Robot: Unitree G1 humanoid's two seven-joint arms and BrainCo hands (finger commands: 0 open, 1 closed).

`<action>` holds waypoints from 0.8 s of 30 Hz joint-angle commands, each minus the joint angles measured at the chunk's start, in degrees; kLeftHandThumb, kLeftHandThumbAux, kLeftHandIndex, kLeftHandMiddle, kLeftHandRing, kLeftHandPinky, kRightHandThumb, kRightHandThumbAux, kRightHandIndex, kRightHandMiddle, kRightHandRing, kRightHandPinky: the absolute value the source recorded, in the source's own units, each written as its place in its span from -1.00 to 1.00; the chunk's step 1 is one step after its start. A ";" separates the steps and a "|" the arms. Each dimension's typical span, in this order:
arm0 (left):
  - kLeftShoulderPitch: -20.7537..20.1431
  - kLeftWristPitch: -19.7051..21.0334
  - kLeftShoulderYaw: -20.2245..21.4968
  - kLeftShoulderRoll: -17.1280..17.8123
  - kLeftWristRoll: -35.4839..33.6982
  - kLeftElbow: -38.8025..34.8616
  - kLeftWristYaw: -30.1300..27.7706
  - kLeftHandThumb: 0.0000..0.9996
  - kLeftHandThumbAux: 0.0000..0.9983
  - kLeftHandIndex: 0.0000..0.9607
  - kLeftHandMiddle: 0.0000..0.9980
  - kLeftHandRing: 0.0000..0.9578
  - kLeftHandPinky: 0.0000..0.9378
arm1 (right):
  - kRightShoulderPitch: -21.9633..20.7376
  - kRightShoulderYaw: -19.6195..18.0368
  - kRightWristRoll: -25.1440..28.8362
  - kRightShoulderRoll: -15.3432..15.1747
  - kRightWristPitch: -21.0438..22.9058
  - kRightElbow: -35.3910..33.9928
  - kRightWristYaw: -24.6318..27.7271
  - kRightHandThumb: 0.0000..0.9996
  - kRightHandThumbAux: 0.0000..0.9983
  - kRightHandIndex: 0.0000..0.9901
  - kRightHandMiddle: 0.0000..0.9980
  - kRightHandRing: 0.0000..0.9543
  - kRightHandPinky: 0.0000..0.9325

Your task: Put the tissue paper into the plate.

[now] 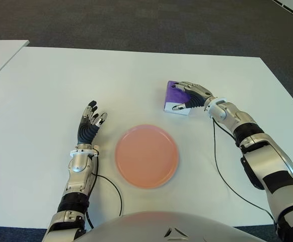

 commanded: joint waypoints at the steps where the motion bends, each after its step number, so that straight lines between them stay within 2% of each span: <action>1: 2.51 2.42 0.00 -0.55 0.24 1.20 0.54 -1.00 0.08 -1.00 -1.00 -1.00 -1.00 | 0.63 -0.63 1.16 0.31 -0.02 -0.34 1.24 -0.53 -0.21 -1.00 -1.00 -1.00 -1.00; 12: 2.58 2.50 -0.05 -0.54 0.69 1.03 0.79 -1.00 0.08 -1.00 -1.00 -1.00 -1.00 | 1.26 -0.39 1.47 1.03 0.91 0.48 2.30 -0.52 -0.20 -1.00 -1.00 -1.00 -1.00; 24: 2.53 2.75 0.01 -0.49 0.58 1.05 0.48 -1.00 0.10 -1.00 -1.00 -1.00 -1.00 | 0.53 0.44 0.29 2.98 1.68 3.24 -0.49 -0.55 -0.20 -1.00 -1.00 -1.00 -1.00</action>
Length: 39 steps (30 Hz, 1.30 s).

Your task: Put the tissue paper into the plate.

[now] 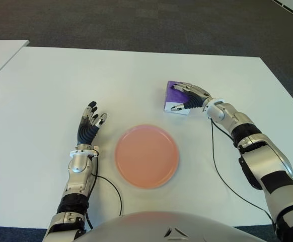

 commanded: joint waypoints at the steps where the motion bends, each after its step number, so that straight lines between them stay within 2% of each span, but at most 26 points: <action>1: 2.06 2.24 0.00 -0.46 0.13 1.82 0.44 -1.00 0.10 -1.00 -1.00 -1.00 -1.00 | 0.27 0.72 -0.68 1.34 0.94 1.82 -1.15 -0.55 -0.20 -1.00 -1.00 -1.00 -1.00; 11: 1.96 2.12 0.12 -0.39 0.10 2.10 0.45 -1.00 0.10 -1.00 -1.00 -1.00 -1.00 | -1.60 1.60 -1.49 2.95 2.32 4.17 -3.70 -0.56 -0.20 -1.00 -1.00 -1.00 -1.00; 19: 1.88 1.98 0.26 -0.41 0.06 2.55 0.55 -1.00 0.09 -1.00 -1.00 -1.00 -1.00 | -3.92 2.63 -2.80 4.66 5.06 6.64 -6.54 -0.56 -0.21 -1.00 -1.00 -1.00 -1.00; 39: 2.75 1.70 0.21 -0.70 0.45 1.92 0.89 -1.00 0.09 -1.00 -1.00 -1.00 -1.00 | -6.55 4.04 -3.69 7.34 10.17 10.71 -8.92 -0.54 -0.22 -1.00 -1.00 -1.00 -1.00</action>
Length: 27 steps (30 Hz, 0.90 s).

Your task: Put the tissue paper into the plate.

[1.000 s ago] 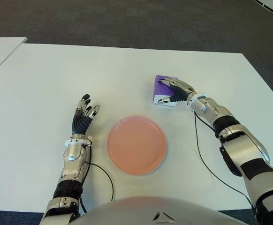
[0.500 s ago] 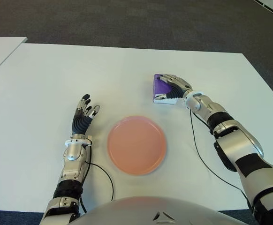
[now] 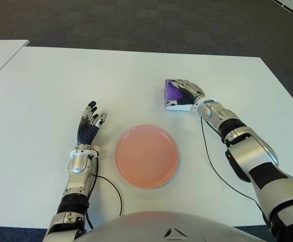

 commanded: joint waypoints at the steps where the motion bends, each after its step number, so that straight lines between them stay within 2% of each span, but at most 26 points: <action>1: 2.36 1.87 -0.02 -0.54 0.49 1.83 0.89 -1.00 0.09 -1.00 -1.00 -1.00 -1.00 | -0.70 0.42 -0.32 0.63 1.17 1.36 -0.10 -0.54 -0.22 -1.00 -1.00 -1.00 -1.00; 27: 3.34 1.45 -0.11 -0.52 1.88 1.16 2.60 -1.00 0.08 -1.00 -1.00 -1.00 -1.00 | -0.75 -0.29 0.66 0.21 0.63 1.88 1.21 -0.58 -0.24 -1.00 -1.00 -1.00 -1.00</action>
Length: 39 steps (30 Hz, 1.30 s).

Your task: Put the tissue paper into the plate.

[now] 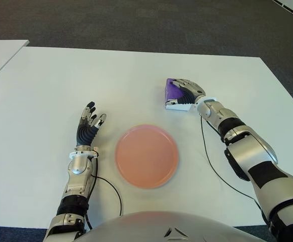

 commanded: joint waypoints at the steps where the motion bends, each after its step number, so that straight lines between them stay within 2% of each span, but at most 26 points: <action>1: 2.39 1.69 -0.01 -0.50 0.23 1.96 0.61 -1.00 0.08 -1.00 -1.00 -1.00 -1.00 | -0.12 -0.14 0.45 -0.05 -0.14 0.60 1.21 -0.58 -0.23 -1.00 -1.00 -1.00 -1.00; 13: 3.03 1.65 -0.15 -0.40 0.27 1.35 0.35 -1.00 0.07 -1.00 -1.00 -1.00 -1.00 | 2.10 -0.12 0.85 -0.23 -0.25 0.84 2.49 -0.55 -0.22 -1.00 -1.00 -1.00 -1.00; 19: 3.38 2.05 -0.13 -0.45 0.39 0.85 0.59 -1.00 0.06 -1.00 -1.00 -1.00 -1.00 | 5.13 1.57 -0.47 0.02 -1.12 0.75 1.70 -0.55 -0.21 -1.00 -1.00 -1.00 -1.00; 23: 3.65 2.20 -0.09 -0.46 0.26 0.57 0.51 -1.00 0.05 -1.00 -1.00 -1.00 -1.00 | 6.21 2.62 -1.21 -0.95 -2.77 0.28 1.60 -0.55 -0.20 -1.00 -1.00 -1.00 -1.00; 31: 4.09 2.08 0.02 -0.47 -0.09 0.40 0.23 -1.00 0.05 -1.00 -1.00 -1.00 -1.00 | 10.43 4.34 -1.96 -5.42 -9.22 -3.67 1.02 -0.58 -0.20 -1.00 -1.00 -1.00 -1.00; 39: 4.17 1.86 0.09 -0.42 -0.50 0.41 -0.21 -1.00 0.05 -1.00 -1.00 -1.00 -1.00 | 14.86 5.18 -2.38 -9.64 -12.62 -7.77 0.87 -0.63 -0.20 -1.00 -1.00 -1.00 -1.00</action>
